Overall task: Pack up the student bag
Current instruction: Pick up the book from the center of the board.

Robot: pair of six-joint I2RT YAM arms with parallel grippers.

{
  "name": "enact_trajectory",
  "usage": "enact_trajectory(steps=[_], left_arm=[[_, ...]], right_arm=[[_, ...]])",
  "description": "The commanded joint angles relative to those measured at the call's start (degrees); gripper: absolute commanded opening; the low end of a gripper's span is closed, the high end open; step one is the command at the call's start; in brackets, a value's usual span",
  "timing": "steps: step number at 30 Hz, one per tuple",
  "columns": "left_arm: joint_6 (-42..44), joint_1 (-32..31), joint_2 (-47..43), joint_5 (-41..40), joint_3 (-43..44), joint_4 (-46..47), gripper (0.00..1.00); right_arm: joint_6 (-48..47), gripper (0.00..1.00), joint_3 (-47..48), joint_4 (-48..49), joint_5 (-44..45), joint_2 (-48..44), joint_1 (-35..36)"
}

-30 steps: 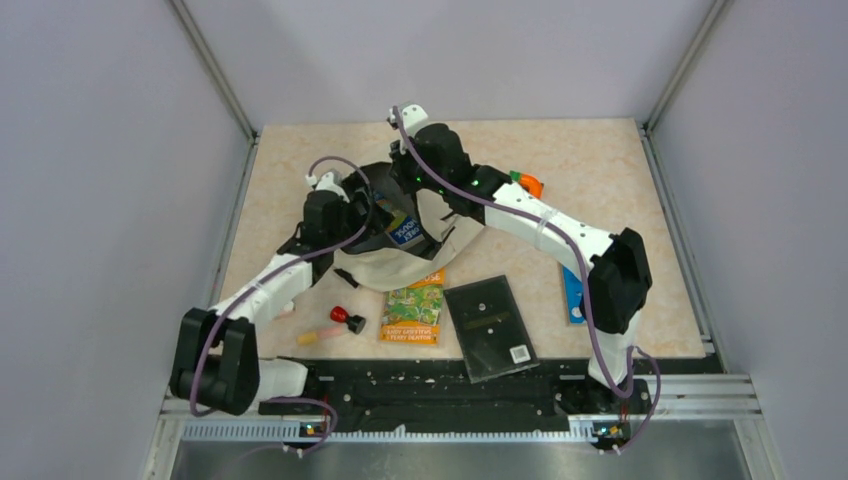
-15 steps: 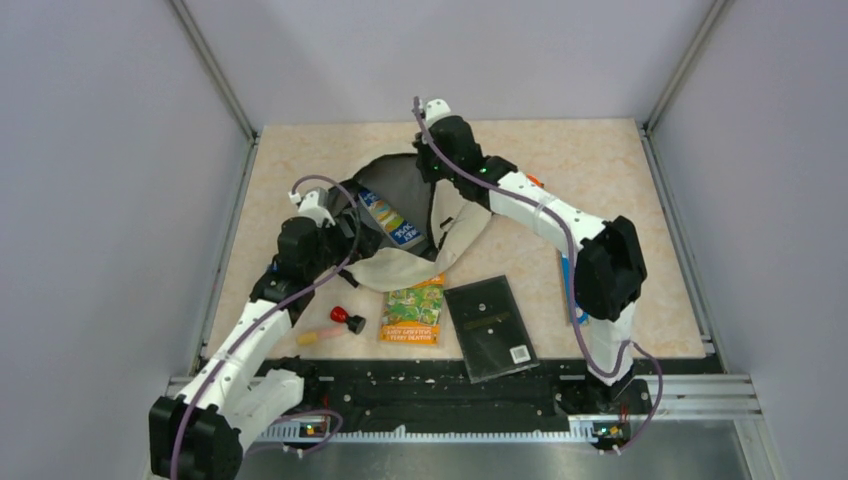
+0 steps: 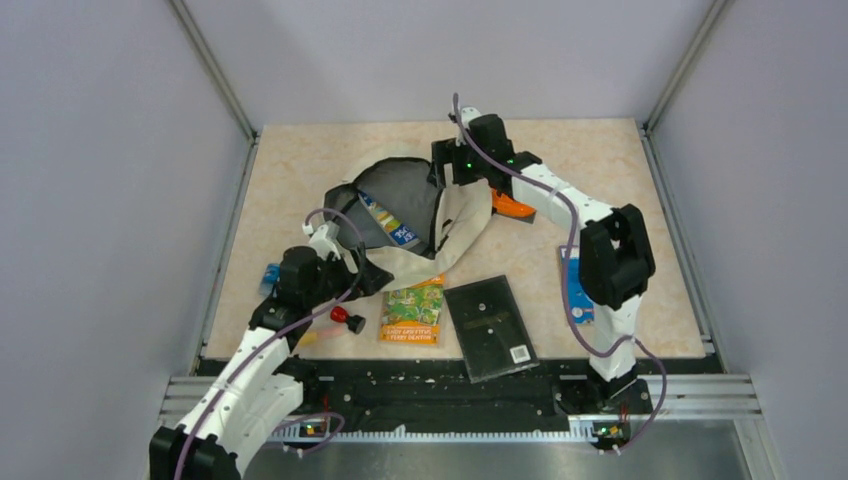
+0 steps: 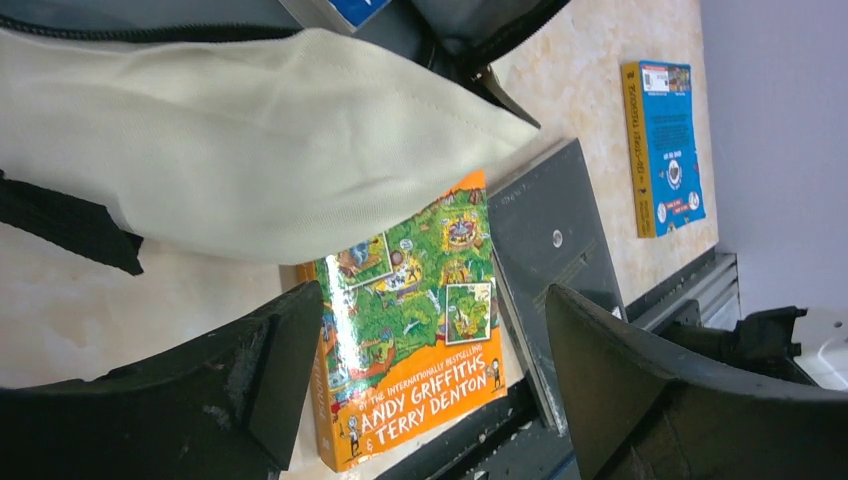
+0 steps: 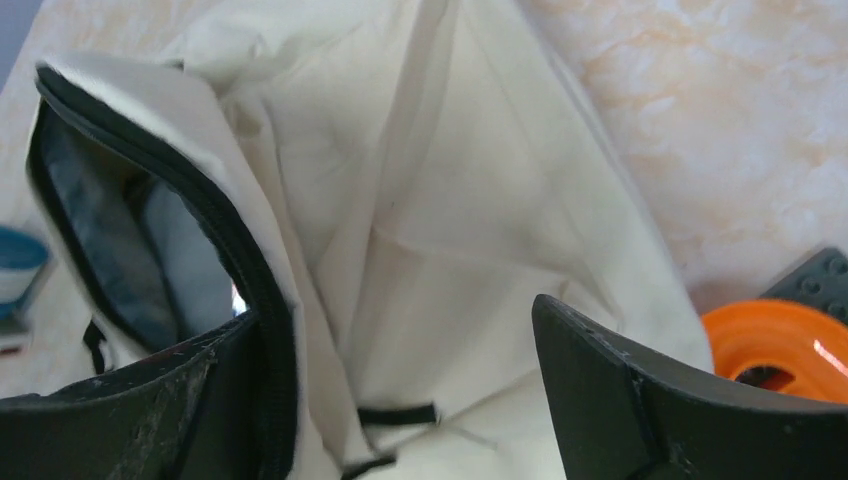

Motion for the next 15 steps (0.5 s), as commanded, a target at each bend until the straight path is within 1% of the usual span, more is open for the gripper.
enact_trajectory(steps=[1, 2, 4, 6, 9, 13, 15], left_arm=[[-0.45, -0.02, -3.38, 5.73, -2.36, 2.68, 0.86], [0.1, -0.07, -3.91, 7.57, -2.82, 3.56, 0.85], [0.82, -0.79, -4.63, 8.65, -3.38, 2.76, 0.84], [1.51, -1.41, -5.1, 7.4, -3.81, 0.85, 0.84], [1.71, -1.86, -5.2, 6.02, -4.68, -1.37, 0.84], [-0.2, -2.32, -5.9, 5.3, -6.43, -1.54, 0.84], [-1.24, -2.58, -6.67, 4.89, -7.5, -0.88, 0.84]], right_arm=[[0.79, 0.89, -7.56, 2.33, -5.75, -14.01, 0.26], [1.09, 0.89, -9.36, 2.28, -5.04, -16.23, 0.26], [2.08, 0.89, -12.95, 1.78, -2.86, -20.59, 0.22], [3.87, 0.89, -16.83, 1.16, -0.36, -24.94, 0.22], [5.88, 0.89, -22.93, 1.16, 0.98, -30.61, 0.22], [8.95, 0.89, -30.32, 0.76, -0.73, -37.19, 0.3], [12.47, 0.89, -35.59, 2.11, -2.87, -40.37, 0.54]])
